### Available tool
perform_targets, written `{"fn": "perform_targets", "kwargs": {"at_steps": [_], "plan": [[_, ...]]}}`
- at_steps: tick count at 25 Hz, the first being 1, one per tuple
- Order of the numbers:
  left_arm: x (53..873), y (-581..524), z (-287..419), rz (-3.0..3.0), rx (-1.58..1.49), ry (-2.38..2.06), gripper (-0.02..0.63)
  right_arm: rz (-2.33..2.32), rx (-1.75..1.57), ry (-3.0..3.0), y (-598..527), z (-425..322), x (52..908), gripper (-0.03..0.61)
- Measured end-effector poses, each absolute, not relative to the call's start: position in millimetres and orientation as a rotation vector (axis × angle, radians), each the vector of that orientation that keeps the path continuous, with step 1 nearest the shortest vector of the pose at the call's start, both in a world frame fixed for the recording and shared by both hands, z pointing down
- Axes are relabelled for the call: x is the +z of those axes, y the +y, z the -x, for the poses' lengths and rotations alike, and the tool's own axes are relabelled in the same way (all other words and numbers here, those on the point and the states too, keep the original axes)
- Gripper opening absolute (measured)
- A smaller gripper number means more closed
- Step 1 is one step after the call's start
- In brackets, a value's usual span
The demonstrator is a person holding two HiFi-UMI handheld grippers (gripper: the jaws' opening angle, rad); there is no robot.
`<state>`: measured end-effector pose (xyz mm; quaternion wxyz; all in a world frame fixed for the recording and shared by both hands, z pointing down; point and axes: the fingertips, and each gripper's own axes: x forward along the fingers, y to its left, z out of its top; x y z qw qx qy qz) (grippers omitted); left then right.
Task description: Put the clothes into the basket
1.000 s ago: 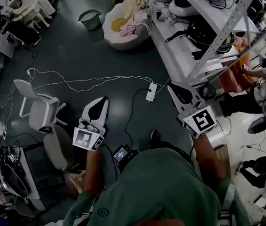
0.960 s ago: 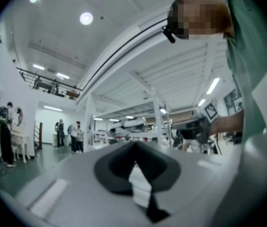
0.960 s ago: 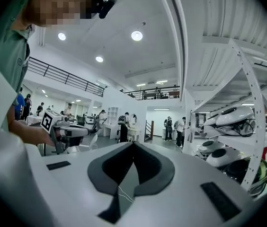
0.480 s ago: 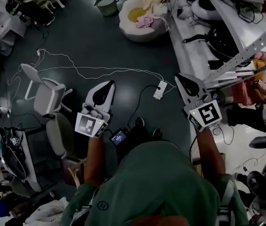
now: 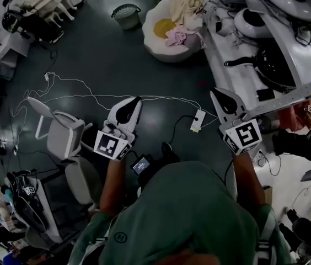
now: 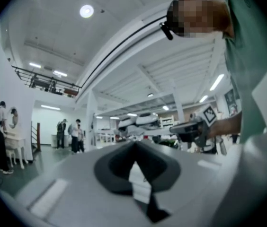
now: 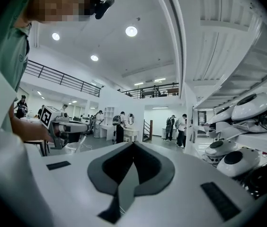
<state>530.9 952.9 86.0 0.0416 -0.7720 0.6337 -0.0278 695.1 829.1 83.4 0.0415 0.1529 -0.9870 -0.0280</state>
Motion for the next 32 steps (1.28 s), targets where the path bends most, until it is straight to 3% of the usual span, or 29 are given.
{"fn": "perform_targets", "kwargs": {"at_steps": [16, 32], "plan": [[104, 848, -368, 2.475, -0.024, 1.862, 0.005, -0.579, -0.091, -2.962, 725, -535, 94, 0.005], [113, 652, -207, 2.388, -0.128, 1.974, 0.005, -0.497, -0.022, -2.988, 515, -376, 134, 0.005]]}}
